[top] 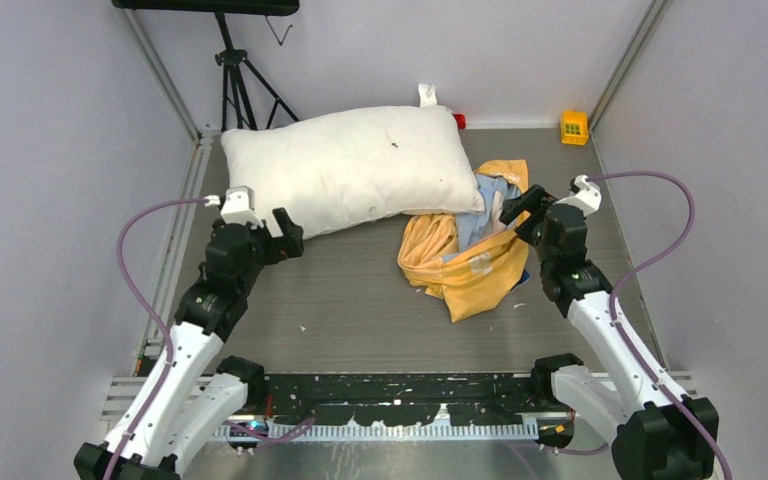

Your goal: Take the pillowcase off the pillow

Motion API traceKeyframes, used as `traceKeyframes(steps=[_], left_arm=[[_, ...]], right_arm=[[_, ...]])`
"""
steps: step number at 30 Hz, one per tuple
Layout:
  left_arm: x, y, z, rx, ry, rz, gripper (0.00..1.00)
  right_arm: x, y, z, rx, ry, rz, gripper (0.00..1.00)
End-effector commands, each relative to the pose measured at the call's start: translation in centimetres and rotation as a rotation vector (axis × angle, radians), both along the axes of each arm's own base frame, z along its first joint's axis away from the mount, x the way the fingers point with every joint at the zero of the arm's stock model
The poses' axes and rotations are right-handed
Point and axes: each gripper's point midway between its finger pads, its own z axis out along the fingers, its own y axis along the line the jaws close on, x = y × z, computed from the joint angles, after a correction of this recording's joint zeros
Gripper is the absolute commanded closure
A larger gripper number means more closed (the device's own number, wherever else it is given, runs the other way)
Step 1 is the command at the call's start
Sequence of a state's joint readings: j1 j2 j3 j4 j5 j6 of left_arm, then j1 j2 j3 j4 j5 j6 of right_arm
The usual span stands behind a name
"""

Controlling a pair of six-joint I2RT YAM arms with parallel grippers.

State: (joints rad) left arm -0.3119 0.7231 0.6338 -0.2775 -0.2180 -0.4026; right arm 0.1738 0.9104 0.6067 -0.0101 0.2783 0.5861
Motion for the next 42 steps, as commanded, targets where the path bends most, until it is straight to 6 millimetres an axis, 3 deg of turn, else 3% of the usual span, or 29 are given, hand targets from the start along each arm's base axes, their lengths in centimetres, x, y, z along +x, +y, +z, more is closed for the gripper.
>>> traceKeyframes(steps=[1,10,12,15,18,20,22,27,29,31,32,34,36,38,42], left_arm=[[1.8,1.5,-1.6,0.06,-0.086,0.081,0.0],[5.0,5.2,-6.1,0.365,-0.078,0.203,0.0],[5.2,5.7,-7.6,0.367,-0.067,0.207,0.0],[5.7,6.4,-9.1,0.331,-0.118,0.21,0.0],[6.6,6.5,-9.7,0.335,-0.109,0.18,0.02],[7.3,6.5,-9.7,0.346,-0.116,0.174,0.04],[7.8,6.8,-10.0,0.358,-0.092,0.183,0.04],[9.3,6.5,-9.8,0.38,-0.137,0.155,0.04],[9.9,5.9,-11.0,0.4,-0.164,0.094,0.03],[10.5,6.6,-11.9,0.404,-0.184,0.125,0.02],[10.6,6.9,-11.6,0.394,-0.176,0.147,0.0],[10.4,7.2,-12.8,0.386,-0.096,0.136,0.0],[10.6,7.4,-12.2,0.378,-0.148,0.154,0.0],[10.3,6.9,-12.5,0.372,-0.13,0.121,0.0],[10.7,6.6,-12.3,0.375,-0.138,0.101,0.0]], right_arm=[[1.3,-2.6,1.0,-0.148,-0.171,-0.095,0.15],[1.8,-4.8,-4.3,-0.386,-0.137,-0.141,0.18],[2.0,-5.3,-5.3,-0.432,-0.101,-0.147,0.18],[2.7,-5.3,-5.4,-0.481,-0.08,-0.131,0.18],[3.2,-5.9,-6.9,-0.542,-0.046,-0.145,0.18],[2.7,-5.9,-9.3,-0.526,0.006,-0.14,0.17],[3.1,-5.2,-9.2,-0.543,-0.016,-0.091,0.17],[4.3,-7.1,-10.9,-0.517,0.019,-0.168,0.15],[4.8,-7.6,-11.2,-0.469,0.027,-0.138,0.18],[4.4,-8.5,-12.0,-0.43,0.026,-0.175,0.18],[4.5,-8.7,-12.0,-0.44,0.007,-0.186,0.2],[4.4,-8.6,-12.3,-0.431,0.032,-0.181,0.26],[4.5,-8.7,-12.1,-0.439,0.013,-0.184,0.31],[4.3,-8.7,-12.3,-0.437,0.029,-0.185,0.08],[4.4,-8.0,-12.1,-0.454,0.007,-0.156,0.06]])
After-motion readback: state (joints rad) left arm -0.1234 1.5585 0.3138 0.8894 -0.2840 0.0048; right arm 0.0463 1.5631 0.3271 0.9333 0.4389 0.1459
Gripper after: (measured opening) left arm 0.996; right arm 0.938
